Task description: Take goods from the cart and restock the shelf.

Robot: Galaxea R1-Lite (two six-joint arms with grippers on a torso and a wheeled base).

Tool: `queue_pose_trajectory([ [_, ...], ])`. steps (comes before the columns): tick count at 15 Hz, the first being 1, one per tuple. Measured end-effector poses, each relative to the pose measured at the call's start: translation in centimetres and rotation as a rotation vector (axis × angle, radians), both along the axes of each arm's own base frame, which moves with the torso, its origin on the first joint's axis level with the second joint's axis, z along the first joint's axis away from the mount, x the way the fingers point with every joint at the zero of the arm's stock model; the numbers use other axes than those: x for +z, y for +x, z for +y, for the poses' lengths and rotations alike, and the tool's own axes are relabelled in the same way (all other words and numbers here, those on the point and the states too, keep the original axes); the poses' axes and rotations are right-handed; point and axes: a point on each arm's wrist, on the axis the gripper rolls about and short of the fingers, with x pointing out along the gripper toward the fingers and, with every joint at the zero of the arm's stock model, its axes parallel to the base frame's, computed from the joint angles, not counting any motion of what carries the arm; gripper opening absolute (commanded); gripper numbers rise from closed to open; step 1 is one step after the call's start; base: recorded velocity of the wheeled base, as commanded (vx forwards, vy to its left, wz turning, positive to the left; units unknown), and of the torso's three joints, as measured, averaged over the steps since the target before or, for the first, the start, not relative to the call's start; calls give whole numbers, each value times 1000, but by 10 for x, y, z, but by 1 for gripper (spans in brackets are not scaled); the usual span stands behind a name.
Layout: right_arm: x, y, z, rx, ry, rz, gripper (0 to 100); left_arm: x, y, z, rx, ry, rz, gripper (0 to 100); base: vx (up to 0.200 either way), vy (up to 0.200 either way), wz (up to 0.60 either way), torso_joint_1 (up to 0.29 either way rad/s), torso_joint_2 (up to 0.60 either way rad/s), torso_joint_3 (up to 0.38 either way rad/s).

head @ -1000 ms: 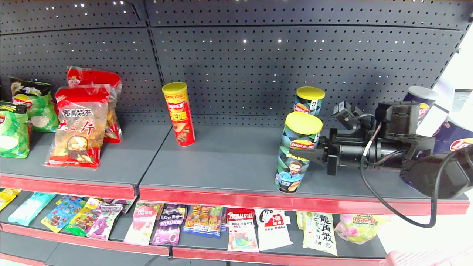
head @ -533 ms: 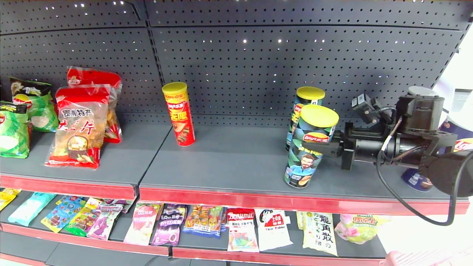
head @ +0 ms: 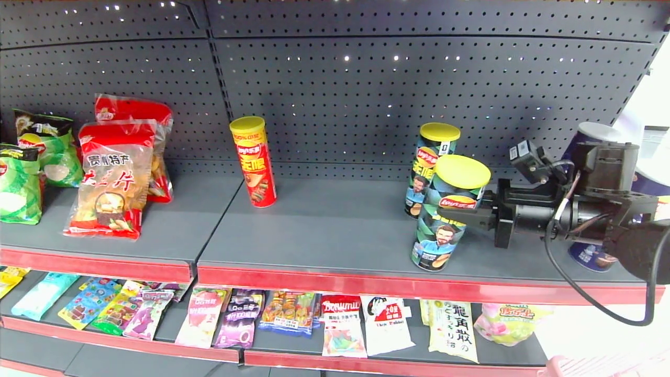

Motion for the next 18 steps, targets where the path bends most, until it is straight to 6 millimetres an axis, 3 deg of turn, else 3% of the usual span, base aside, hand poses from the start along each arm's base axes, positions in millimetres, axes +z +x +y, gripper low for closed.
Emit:
queue_pose_trajectory([
  [18,-8,-4,3,25,-6,22,0,0,0,0,0,0,0,100,0,0,0,0,0,0],
])
